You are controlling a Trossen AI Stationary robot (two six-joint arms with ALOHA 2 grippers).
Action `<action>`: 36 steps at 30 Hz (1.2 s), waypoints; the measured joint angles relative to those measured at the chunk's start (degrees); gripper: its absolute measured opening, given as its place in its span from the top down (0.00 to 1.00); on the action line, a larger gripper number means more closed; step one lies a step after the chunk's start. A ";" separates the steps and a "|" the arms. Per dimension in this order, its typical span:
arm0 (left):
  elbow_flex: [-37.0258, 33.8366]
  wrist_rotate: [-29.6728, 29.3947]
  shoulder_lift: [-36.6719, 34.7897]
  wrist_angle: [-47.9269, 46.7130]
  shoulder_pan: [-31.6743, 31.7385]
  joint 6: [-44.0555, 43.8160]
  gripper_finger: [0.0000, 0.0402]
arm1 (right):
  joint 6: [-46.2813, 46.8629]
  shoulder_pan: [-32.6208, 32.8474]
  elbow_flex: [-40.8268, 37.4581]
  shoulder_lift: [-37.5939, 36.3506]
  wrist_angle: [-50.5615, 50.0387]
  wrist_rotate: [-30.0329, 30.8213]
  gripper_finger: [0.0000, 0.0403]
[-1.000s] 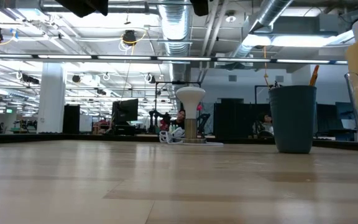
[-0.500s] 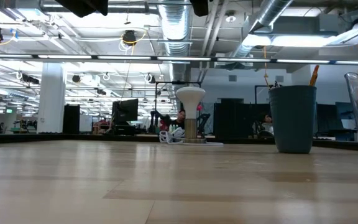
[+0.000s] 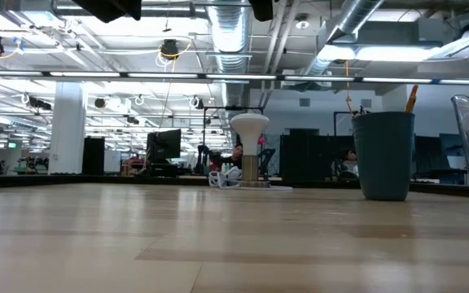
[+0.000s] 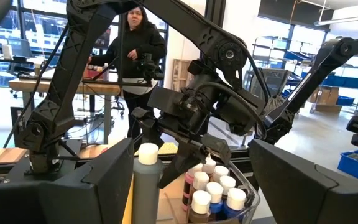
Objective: Pick & Place Paint Supplies
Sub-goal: Put the large dark blue paint bottle into the transparent bin
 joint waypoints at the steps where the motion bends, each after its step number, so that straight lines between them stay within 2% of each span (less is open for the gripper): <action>1: 0.00 0.00 0.00 0.00 0.00 0.01 0.31 | 0.03 0.00 0.00 0.00 0.00 -0.01 0.40; 5: 0.01 0.11 0.00 -0.02 0.00 0.00 0.31 | 0.04 0.09 0.00 0.00 0.14 -0.01 0.42; 18: 0.02 0.15 0.00 -0.11 0.04 0.00 0.31 | -0.57 1.33 0.79 0.00 2.26 -0.08 0.63; 30: 0.02 -0.07 0.00 -0.11 0.04 0.00 0.31 | -2.89 1.12 2.99 0.00 1.85 -0.44 0.58; 36: 0.02 -0.05 0.00 -0.24 0.02 0.00 0.31 | -2.91 0.59 0.90 -0.04 3.36 0.48 0.64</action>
